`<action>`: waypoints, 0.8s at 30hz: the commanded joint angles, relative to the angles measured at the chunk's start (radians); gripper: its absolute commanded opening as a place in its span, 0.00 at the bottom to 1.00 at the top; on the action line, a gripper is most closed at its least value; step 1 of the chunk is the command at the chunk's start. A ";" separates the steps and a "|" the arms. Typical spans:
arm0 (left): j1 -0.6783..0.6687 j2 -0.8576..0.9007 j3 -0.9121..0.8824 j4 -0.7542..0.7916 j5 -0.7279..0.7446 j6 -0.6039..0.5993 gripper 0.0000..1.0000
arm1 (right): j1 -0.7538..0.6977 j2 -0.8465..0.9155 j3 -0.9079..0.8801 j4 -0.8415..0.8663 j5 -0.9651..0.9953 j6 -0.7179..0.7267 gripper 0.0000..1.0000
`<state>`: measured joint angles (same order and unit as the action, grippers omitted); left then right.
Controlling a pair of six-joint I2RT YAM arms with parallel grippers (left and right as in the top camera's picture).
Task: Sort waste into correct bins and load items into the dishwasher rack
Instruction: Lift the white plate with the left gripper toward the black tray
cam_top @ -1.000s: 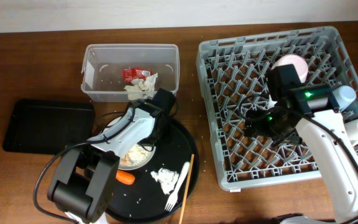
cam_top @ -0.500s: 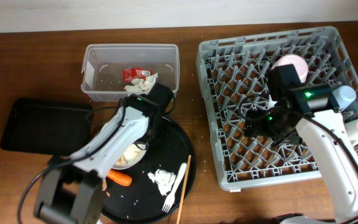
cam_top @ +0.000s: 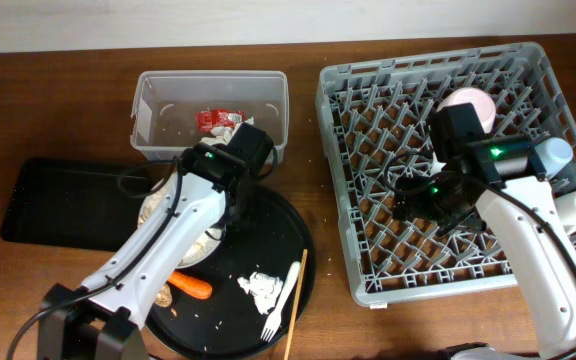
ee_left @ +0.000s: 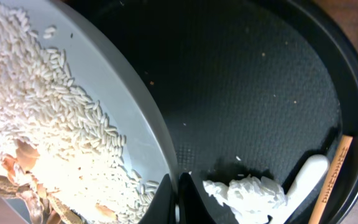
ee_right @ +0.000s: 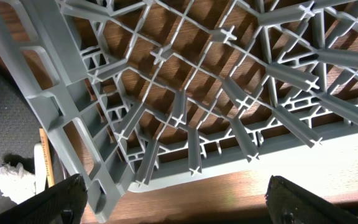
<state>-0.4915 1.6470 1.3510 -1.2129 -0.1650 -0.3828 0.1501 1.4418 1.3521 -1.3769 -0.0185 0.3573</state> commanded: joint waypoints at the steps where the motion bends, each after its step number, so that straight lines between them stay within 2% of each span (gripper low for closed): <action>1: 0.018 -0.027 0.068 -0.023 -0.071 0.021 0.01 | -0.006 -0.016 0.009 0.000 0.008 -0.010 0.96; 6: 0.129 -0.027 0.073 -0.018 -0.060 0.053 0.01 | -0.006 -0.016 0.009 -0.001 0.008 -0.010 0.96; 16: 0.365 -0.027 0.073 0.100 0.028 0.231 0.00 | -0.006 -0.016 0.009 -0.005 0.008 -0.009 0.96; 24: 0.497 -0.027 0.073 0.196 0.126 0.254 0.00 | -0.006 -0.016 0.009 -0.011 0.008 -0.009 0.96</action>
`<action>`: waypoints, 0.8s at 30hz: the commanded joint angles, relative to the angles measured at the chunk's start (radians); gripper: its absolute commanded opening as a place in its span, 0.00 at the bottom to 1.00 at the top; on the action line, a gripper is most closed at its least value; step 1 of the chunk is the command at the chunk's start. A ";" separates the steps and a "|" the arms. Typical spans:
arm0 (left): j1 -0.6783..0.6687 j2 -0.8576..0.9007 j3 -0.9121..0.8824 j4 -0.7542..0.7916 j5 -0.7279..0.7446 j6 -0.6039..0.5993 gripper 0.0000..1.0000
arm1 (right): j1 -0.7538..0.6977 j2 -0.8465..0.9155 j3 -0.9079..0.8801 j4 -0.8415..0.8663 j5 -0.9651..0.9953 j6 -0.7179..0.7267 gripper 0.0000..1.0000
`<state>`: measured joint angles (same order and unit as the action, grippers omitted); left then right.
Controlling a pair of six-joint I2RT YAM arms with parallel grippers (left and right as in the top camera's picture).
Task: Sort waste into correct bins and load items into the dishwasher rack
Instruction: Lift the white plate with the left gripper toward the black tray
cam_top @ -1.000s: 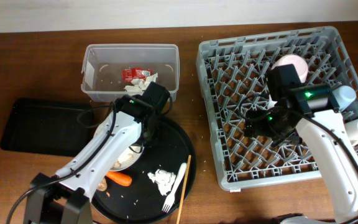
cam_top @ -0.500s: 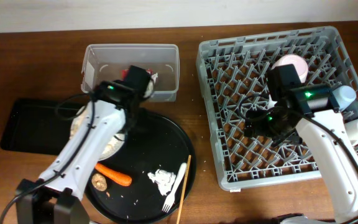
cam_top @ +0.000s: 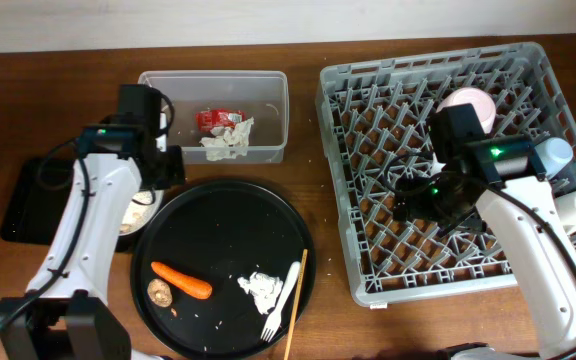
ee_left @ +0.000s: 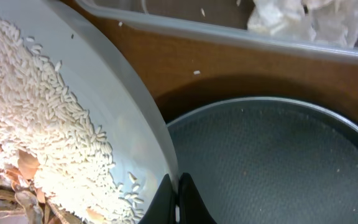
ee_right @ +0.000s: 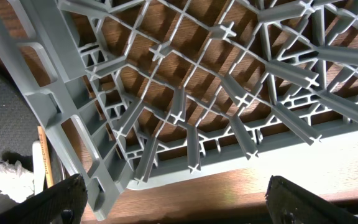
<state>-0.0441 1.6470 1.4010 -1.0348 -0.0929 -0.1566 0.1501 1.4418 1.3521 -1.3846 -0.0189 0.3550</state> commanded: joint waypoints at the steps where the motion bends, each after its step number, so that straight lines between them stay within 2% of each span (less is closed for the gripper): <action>1: 0.062 -0.027 0.023 0.023 0.063 0.028 0.00 | -0.006 -0.016 0.009 -0.004 0.008 -0.007 0.96; 8: 0.167 -0.027 0.023 0.073 0.175 0.047 0.00 | -0.006 -0.016 0.009 -0.008 0.008 -0.006 0.96; 13: 0.211 -0.027 0.023 0.095 0.192 0.047 0.00 | -0.006 -0.016 0.009 -0.008 0.008 -0.007 0.96; 24: 0.345 -0.027 0.023 0.133 0.407 0.047 0.00 | -0.006 -0.016 0.009 -0.008 0.008 -0.007 0.96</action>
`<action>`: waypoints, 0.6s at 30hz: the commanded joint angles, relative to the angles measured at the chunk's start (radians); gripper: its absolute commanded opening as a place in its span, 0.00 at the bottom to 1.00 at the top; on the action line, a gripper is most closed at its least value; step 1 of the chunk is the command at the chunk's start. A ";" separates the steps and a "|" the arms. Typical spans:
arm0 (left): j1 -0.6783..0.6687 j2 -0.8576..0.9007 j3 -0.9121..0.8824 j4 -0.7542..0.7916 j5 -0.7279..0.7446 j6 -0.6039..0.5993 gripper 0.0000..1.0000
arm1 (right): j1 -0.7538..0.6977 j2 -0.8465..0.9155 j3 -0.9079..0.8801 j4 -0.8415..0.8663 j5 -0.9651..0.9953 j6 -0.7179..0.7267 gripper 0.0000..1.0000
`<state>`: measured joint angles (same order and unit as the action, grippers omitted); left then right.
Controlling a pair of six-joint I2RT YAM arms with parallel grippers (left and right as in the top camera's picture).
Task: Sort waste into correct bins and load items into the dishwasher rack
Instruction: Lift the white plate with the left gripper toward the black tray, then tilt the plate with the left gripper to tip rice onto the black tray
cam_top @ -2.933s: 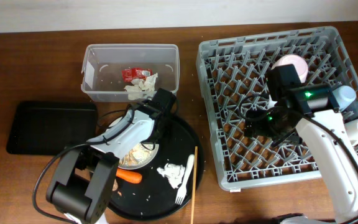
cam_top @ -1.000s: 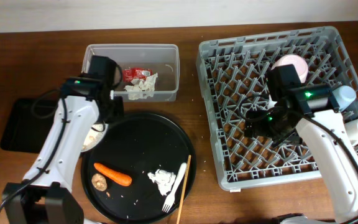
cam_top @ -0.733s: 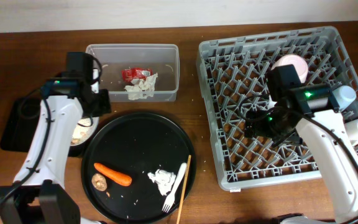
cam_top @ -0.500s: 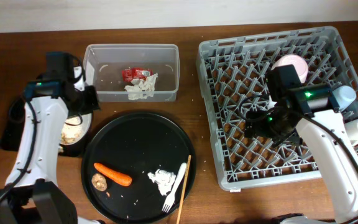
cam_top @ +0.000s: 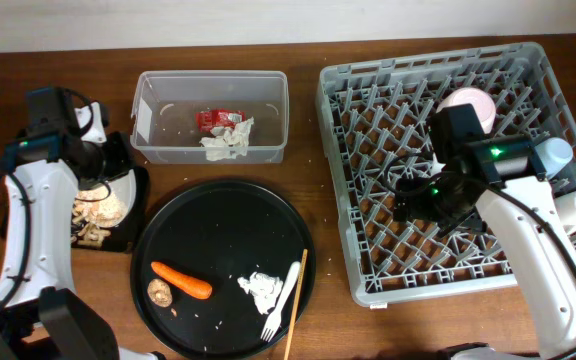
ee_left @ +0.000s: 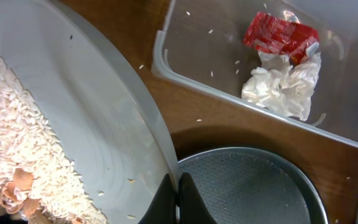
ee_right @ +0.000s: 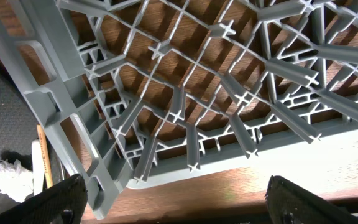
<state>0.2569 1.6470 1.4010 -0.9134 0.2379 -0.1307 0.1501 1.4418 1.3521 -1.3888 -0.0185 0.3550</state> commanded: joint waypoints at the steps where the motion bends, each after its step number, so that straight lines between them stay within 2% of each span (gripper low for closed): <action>1: 0.061 -0.027 0.023 0.018 0.118 0.021 0.00 | -0.006 -0.016 0.009 -0.004 0.008 -0.007 0.96; 18: 0.251 -0.026 0.011 0.066 0.508 0.028 0.00 | -0.006 -0.016 0.009 -0.004 0.008 -0.007 0.95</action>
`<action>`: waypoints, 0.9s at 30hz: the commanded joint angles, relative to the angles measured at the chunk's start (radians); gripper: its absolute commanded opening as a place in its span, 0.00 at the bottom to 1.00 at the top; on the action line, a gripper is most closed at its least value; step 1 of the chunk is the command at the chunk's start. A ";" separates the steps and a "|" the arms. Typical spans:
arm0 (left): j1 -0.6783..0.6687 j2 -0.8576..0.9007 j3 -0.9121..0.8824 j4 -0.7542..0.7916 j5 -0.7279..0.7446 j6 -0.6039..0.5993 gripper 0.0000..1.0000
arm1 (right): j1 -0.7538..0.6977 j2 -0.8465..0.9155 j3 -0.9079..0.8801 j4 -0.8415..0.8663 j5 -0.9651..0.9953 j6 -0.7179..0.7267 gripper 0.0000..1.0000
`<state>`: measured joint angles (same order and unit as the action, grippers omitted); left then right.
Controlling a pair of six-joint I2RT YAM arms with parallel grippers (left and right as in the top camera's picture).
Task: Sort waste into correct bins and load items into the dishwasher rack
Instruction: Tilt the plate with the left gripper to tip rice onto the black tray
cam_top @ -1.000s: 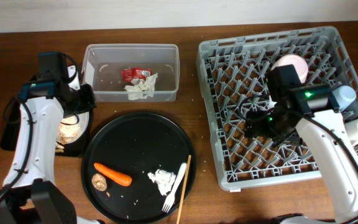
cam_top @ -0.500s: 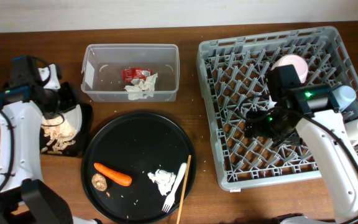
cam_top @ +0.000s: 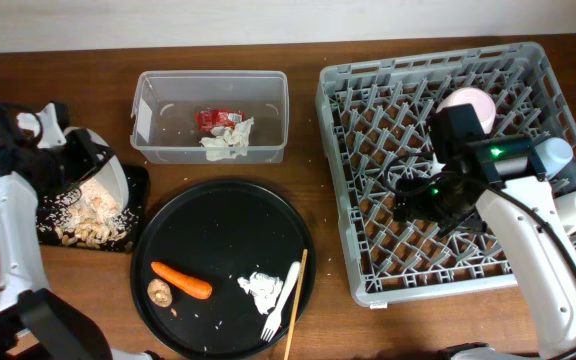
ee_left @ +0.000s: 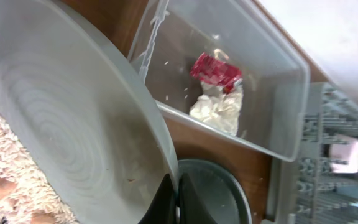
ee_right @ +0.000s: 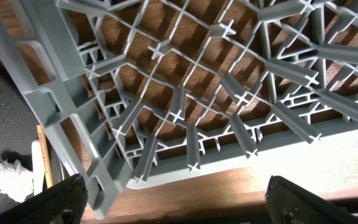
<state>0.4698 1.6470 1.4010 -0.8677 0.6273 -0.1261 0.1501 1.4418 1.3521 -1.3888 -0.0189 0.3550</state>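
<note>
My left gripper [ee_left: 178, 200] is shut on the rim of a grey plate [ee_left: 73, 130]. It holds the plate steeply tilted over the black bin [cam_top: 136, 185] at the far left. Rice and food scraps [cam_top: 86, 222] lie in that bin, and some rice [ee_left: 2, 183] still clings at the plate's low side. My right gripper [ee_right: 179, 205] hangs open over the grey dishwasher rack [cam_top: 368, 265] with nothing between its fingers.
A clear bin [cam_top: 148, 100] holds a red wrapper [cam_top: 218, 118] and a tissue [cam_top: 230, 138]. The round black tray [cam_top: 228, 225] carries a carrot [cam_top: 180, 281], a mushroom [cam_top: 158, 291], a crumpled tissue [cam_top: 260, 288], a fork [cam_top: 282, 298] and a chopstick [cam_top: 298, 300]. A pink bowl [cam_top: 466, 102] and cups sit in the rack.
The left arm has shifted further left and the plate is tipped more steeply. More of its bare face shows, and more rice and scraps lie in the black bin. The right arm is unchanged.
My left gripper was shut on the rim of the rice-filled plate at the round tray's left edge. Then it held the plate between the tray and the black bin, then over the bin. Now the plate is tipped there. The right gripper stayed open over the rack.
</note>
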 commanded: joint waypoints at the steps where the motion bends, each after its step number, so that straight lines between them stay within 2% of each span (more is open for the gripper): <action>1: 0.047 -0.026 0.006 0.024 0.138 0.023 0.00 | -0.006 -0.016 0.009 -0.004 0.008 -0.007 0.96; 17: 0.180 -0.025 -0.019 0.048 0.422 0.023 0.00 | -0.006 -0.016 0.009 -0.004 0.008 -0.006 0.95; 21: 0.185 -0.025 -0.019 0.048 0.421 0.023 0.00 | -0.006 -0.016 0.009 -0.004 0.008 -0.006 0.95; 23: 0.196 -0.025 -0.019 0.044 0.377 -0.027 0.00 | -0.006 -0.016 0.009 -0.004 0.008 -0.006 0.95; 25: 0.219 -0.025 -0.021 0.045 0.469 -0.037 0.00 | -0.006 -0.016 0.009 -0.006 0.008 -0.006 0.95; 27: 0.239 -0.025 -0.021 0.044 0.473 -0.058 0.00 | -0.006 -0.016 0.009 -0.007 0.009 -0.006 0.95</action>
<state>0.6746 1.6470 1.3911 -0.8253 1.0348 -0.1493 0.1501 1.4418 1.3521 -1.3911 -0.0189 0.3546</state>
